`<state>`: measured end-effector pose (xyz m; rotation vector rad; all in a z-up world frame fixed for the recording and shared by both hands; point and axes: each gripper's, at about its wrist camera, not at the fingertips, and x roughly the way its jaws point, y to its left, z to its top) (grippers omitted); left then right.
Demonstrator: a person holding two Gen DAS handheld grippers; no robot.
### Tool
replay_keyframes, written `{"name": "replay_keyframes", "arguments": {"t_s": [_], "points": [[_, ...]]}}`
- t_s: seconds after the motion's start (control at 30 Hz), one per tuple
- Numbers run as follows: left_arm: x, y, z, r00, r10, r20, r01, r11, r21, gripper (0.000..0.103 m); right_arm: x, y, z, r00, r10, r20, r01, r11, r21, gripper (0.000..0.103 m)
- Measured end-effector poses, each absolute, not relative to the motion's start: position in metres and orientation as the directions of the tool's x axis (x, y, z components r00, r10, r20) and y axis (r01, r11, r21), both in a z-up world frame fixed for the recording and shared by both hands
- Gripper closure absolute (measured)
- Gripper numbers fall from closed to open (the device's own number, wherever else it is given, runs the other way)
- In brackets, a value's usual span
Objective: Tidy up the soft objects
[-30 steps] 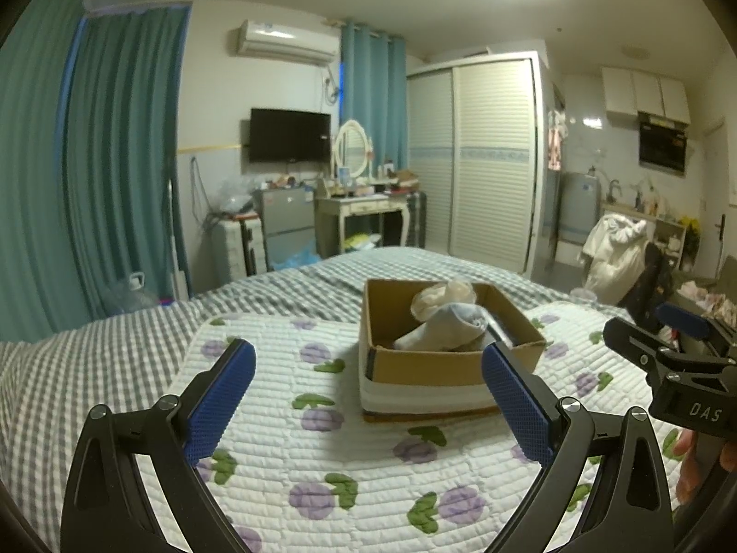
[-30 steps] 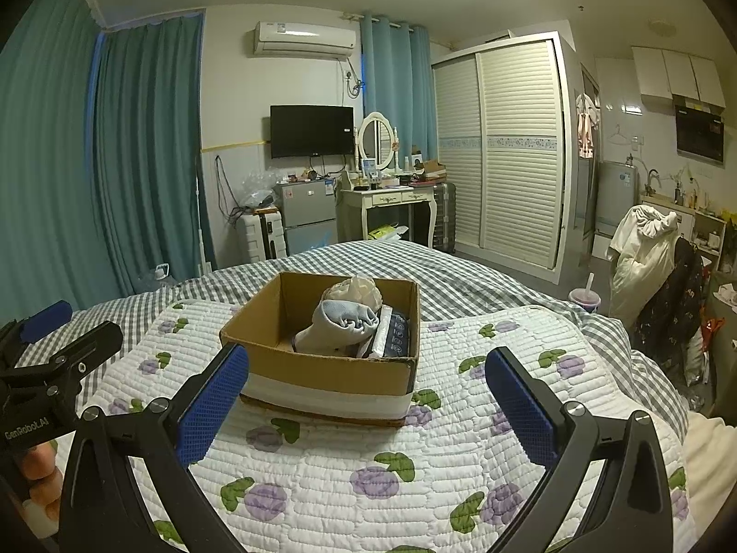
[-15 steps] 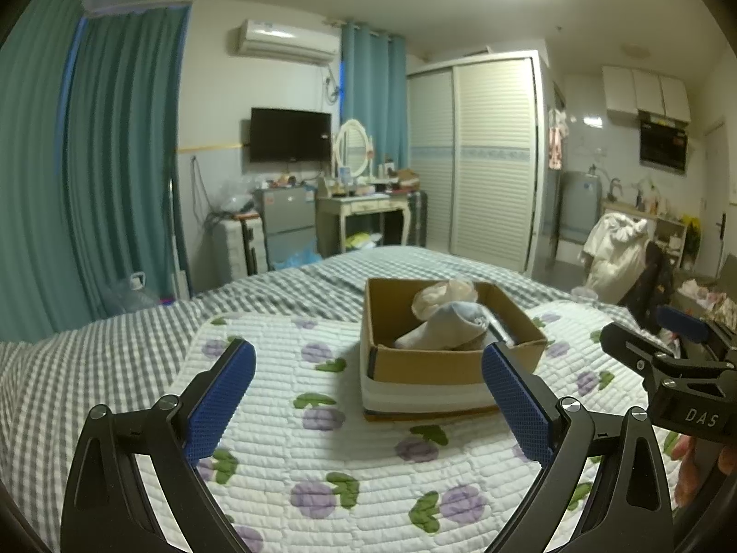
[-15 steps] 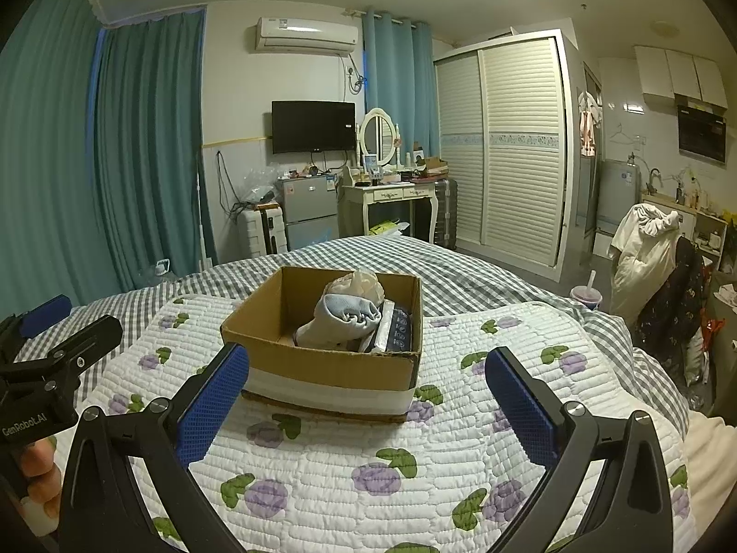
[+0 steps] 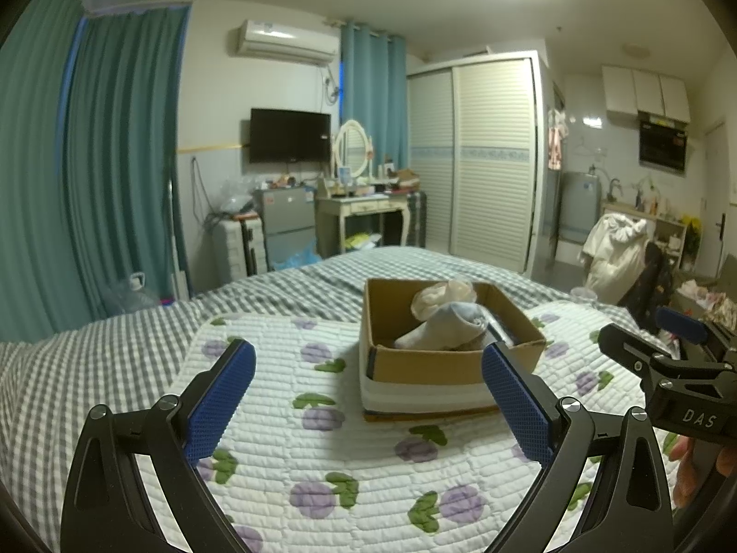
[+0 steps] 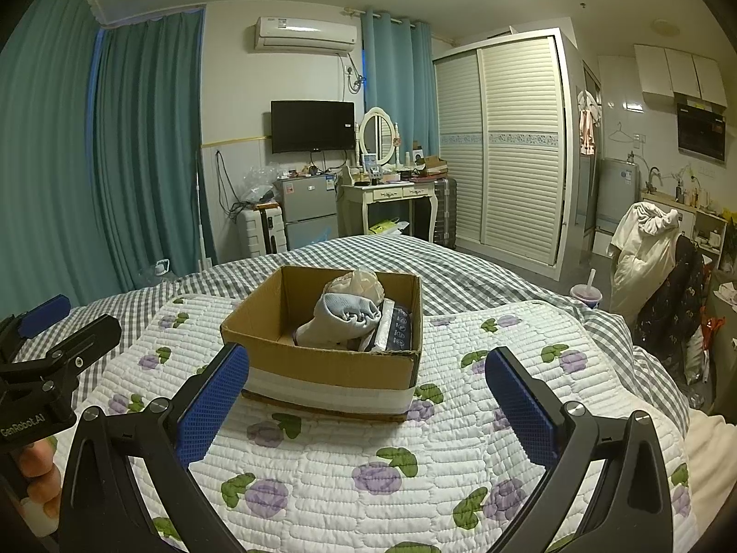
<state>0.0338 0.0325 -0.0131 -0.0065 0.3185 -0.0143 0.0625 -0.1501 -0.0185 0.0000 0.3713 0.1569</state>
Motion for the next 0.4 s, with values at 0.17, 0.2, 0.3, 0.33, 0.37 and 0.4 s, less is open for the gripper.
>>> {"name": "replay_keyframes", "arguments": {"t_s": [0.17,0.2,0.3,0.33,0.37,0.4], "points": [[0.0338,0.0330,-0.0129,0.949,-0.015,-0.314,0.012,1.000,-0.010,0.002,0.0623,-0.1487,-0.0212,0.918,0.151,-0.367,-0.150,0.988,0.033,0.000],[0.0338,0.0332,-0.0129,0.949,-0.014,-0.315,0.012,1.000,-0.010,0.002,0.0623,-0.1489,-0.0211,0.918,0.150,-0.367,-0.148,0.988,0.032,0.000],[0.0339,0.0336,-0.0132,0.949,-0.019,-0.315,0.015,1.000,-0.016,0.002,0.0622,-0.1492,-0.0229,0.918,0.146,-0.369,-0.145,0.989,0.033,0.000],[0.0336,0.0338,-0.0134,0.949,-0.019,-0.315,0.014,1.000,-0.018,0.002,0.0623,-0.1494,-0.0230,0.918,0.146,-0.370,-0.144,0.989,0.034,0.000],[0.0334,0.0336,-0.0134,0.949,-0.016,-0.314,0.011,1.000,-0.017,0.002,0.0618,-0.1498,-0.0227,0.918,0.146,-0.370,-0.143,0.989,0.036,0.000],[0.0337,0.0331,-0.0133,0.949,-0.012,-0.315,0.007,1.000,-0.016,0.002,0.0616,-0.1500,-0.0227,0.918,0.146,-0.370,-0.142,0.989,0.036,0.000]]}}
